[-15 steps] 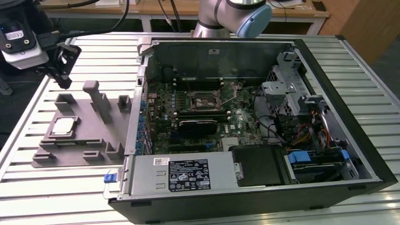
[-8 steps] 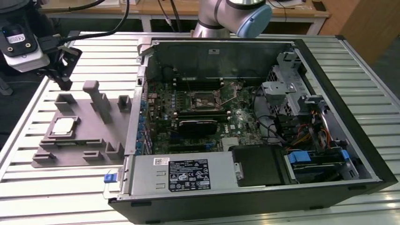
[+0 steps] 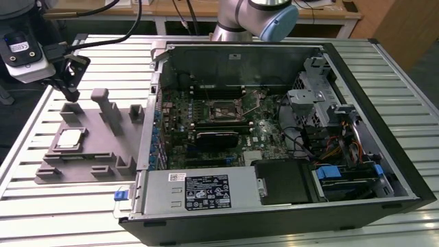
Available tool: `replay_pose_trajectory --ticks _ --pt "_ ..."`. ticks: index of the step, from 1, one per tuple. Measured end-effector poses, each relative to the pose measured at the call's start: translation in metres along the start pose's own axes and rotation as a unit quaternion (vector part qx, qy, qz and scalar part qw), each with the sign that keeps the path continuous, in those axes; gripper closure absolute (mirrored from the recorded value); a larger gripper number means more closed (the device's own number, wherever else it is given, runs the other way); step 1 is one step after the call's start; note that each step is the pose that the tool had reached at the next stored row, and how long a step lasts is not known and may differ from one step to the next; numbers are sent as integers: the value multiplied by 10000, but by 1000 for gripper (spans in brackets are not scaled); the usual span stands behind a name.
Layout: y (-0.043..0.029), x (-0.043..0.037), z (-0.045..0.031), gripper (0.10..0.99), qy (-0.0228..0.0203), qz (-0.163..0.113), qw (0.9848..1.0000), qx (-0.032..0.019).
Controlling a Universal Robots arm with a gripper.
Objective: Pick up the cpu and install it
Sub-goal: 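Reach for the cpu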
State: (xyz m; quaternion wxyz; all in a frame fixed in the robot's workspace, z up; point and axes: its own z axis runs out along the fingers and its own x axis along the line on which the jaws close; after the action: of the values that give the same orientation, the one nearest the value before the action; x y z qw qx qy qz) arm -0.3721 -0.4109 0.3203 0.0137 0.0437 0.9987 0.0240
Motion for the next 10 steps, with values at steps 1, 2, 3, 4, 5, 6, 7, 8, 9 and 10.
replay_pose_trajectory --ticks 1,2,3,4,5,6,7,8,9,10 --pt "-1 2 8 980 0 1 10000 0" --pt "-3 4 16 980 0 2 10000 0" --pt "-4 6 24 980 0 4 10000 0" --pt "-6 8 33 980 0 4 10000 0" --pt "-7 11 43 980 0 6 10000 0" --pt "-9 13 52 980 -1 7 10000 0" --pt "-10 15 61 980 -1 7 10000 0" --pt "-12 17 71 980 0 8 10000 0" --pt "-13 18 81 980 -1 9 10000 0" --pt "-15 20 92 980 -1 10 10000 0"
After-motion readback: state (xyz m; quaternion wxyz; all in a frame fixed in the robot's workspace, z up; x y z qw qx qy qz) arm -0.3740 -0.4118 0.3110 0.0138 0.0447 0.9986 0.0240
